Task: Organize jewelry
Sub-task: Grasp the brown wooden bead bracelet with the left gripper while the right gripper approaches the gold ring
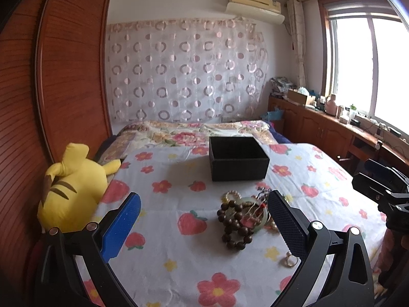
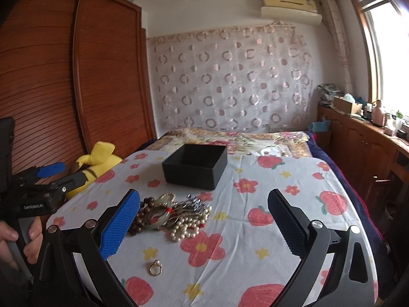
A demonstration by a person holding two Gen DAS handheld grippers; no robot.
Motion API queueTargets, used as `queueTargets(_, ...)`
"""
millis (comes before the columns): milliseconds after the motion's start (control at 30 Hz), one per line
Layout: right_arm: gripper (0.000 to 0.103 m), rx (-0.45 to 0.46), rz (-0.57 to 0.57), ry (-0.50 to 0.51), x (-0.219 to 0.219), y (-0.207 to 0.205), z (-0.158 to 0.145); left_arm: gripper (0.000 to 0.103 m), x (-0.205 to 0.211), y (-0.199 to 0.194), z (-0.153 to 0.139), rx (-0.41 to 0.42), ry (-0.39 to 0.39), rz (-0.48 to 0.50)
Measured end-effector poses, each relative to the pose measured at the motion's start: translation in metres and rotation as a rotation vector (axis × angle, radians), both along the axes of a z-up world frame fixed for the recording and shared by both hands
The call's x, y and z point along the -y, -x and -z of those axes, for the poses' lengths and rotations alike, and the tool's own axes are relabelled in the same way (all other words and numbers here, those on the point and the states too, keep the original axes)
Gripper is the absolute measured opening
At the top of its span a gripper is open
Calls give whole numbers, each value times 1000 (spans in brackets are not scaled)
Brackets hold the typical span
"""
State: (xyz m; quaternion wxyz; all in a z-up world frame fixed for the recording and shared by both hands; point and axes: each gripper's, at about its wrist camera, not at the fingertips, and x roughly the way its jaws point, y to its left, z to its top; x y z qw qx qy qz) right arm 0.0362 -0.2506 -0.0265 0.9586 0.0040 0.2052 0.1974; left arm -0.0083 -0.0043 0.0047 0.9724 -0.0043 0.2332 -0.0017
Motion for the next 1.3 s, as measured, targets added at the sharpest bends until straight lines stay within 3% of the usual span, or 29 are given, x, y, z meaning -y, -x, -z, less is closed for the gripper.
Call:
queueTargets(467, 91, -111, -78, 99, -17, -15, 46, 96, -9, -31, 61, -190, 10, 100)
queueTargets(600, 91, -148, -93, 118, -19, -17, 59, 94, -8, -45, 75, -249, 53, 151)
queueTargets(733, 90, -185, -118, 126, -23, -20, 70, 75, -10, -63, 88, -308, 102, 180)
queueTargets(900, 90, -208, -139, 140, -28, -20, 77, 67, -3, -78, 97, -351, 145, 229)
queueTargets(1033, 90, -214, -144, 148, -29, -18, 79, 49, 0, -93, 97, -383, 202, 251)
queueTargets(1200, 90, -213, -145, 148, -30, -17, 80, 46, 1, -107, 99, -410, 252, 255)
queueTargets(1267, 90, -217, -146, 150, -30, -17, 81, 30, 0, -111, 102, -424, 270, 248)
queueTargets(1300, 90, -218, -148, 151, -31, -17, 82, 27, -2, -112, 102, -422, 281, 241)
